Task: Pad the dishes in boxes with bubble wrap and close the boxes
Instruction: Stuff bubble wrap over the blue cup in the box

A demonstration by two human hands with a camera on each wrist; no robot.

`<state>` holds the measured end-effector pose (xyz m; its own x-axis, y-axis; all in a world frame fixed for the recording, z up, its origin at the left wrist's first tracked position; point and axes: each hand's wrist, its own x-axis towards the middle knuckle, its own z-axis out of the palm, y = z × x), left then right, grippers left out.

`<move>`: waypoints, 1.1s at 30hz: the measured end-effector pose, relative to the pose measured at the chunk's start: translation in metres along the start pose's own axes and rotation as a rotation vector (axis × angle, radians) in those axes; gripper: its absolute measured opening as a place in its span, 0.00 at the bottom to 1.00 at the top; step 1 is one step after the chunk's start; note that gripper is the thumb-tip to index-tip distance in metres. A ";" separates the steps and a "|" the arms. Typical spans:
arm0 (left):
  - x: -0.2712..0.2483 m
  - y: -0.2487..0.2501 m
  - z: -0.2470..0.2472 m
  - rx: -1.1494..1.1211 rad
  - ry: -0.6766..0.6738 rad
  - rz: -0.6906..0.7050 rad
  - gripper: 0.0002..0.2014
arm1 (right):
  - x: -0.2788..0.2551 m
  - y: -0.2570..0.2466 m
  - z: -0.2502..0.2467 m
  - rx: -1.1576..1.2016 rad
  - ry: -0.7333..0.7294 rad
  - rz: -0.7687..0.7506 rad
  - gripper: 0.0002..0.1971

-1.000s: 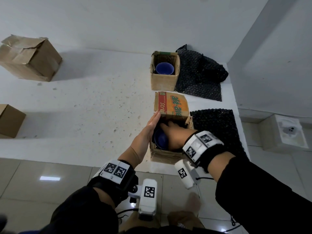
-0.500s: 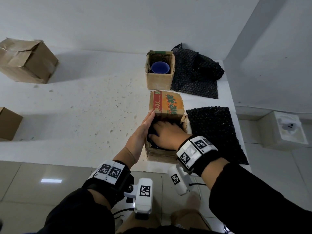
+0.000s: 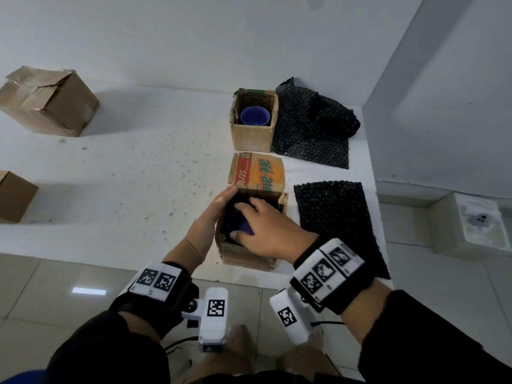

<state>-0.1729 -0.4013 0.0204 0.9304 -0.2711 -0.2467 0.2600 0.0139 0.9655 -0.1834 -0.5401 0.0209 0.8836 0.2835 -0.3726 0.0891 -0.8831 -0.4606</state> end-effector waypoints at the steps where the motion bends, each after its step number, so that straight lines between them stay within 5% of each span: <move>1: 0.005 -0.009 -0.001 0.084 0.073 0.029 0.17 | -0.010 0.006 -0.008 0.017 0.048 -0.053 0.31; 5: 0.010 0.005 0.030 0.490 0.335 0.258 0.10 | -0.042 0.055 -0.039 -0.005 0.300 -0.076 0.24; 10: 0.017 0.015 0.111 0.470 0.078 0.387 0.11 | -0.053 0.144 -0.051 0.015 0.352 0.246 0.25; 14: 0.035 -0.024 0.158 0.619 -0.074 0.294 0.17 | -0.053 0.200 -0.041 0.050 0.215 0.436 0.32; 20: 0.044 -0.083 0.180 0.840 0.105 -0.222 0.36 | -0.049 0.235 -0.015 0.344 0.283 0.599 0.44; 27: 0.058 -0.086 0.191 0.637 0.213 -0.414 0.44 | -0.037 0.249 -0.003 0.543 0.274 0.647 0.18; 33: 0.060 -0.057 0.191 0.511 0.213 -0.325 0.28 | -0.044 0.241 -0.016 0.800 0.311 0.561 0.07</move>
<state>-0.1813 -0.6020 -0.0330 0.8695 0.0133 -0.4938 0.4302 -0.5116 0.7438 -0.1936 -0.7716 -0.0608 0.7936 -0.3040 -0.5271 -0.6061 -0.3186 -0.7288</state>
